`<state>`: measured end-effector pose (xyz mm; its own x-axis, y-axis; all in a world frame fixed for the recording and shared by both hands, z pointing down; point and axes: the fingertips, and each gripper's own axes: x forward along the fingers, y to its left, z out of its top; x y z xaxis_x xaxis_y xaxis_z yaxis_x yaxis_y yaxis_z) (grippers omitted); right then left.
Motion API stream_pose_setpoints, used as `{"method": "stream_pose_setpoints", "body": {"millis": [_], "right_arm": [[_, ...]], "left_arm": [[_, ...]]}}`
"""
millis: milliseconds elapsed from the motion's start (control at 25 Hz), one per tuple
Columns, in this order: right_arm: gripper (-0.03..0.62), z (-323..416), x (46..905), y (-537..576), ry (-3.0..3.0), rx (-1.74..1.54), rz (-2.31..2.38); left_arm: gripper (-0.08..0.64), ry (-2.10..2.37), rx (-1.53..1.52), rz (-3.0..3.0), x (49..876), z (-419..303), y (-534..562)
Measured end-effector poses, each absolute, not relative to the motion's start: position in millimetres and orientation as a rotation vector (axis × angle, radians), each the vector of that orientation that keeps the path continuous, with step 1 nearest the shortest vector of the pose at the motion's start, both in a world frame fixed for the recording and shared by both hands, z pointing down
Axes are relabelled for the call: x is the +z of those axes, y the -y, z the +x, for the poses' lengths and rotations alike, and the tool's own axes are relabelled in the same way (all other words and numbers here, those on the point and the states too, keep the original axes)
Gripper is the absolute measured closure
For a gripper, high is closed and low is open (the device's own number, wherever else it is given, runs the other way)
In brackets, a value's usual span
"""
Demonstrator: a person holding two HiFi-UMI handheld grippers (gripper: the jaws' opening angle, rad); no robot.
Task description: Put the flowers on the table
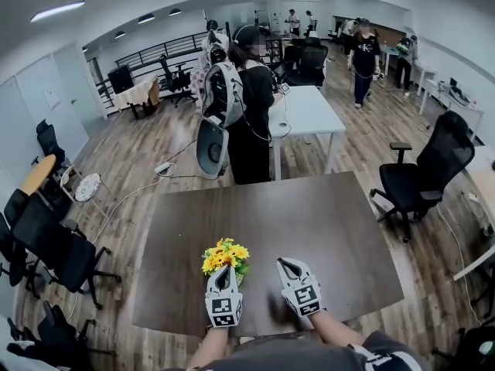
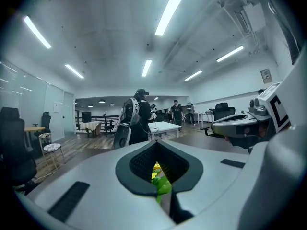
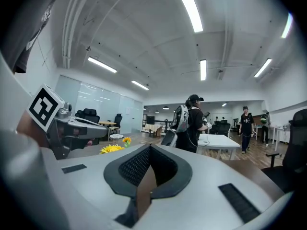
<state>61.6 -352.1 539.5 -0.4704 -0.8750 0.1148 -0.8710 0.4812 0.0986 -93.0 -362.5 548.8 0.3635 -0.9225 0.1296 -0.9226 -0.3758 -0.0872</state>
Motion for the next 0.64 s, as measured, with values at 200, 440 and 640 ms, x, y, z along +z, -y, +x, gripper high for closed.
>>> {"method": "stream_pose_setpoints", "body": {"millis": [200, 440, 640], "right_arm": [[0.569, 66, 538, 347, 2.562, -0.036, 1.543], [0.569, 74, 539, 346, 2.545, -0.018, 1.546], [0.569, 77, 518, 337, 2.522, -0.048, 1.591]], "left_arm": [[0.552, 1.747, 0.258, 2.605, 549, -86, 358], [0.552, 1.809, 0.307, 2.591, 537, -85, 358], [0.552, 1.778, 0.301, 2.62, 534, -84, 352]]}}
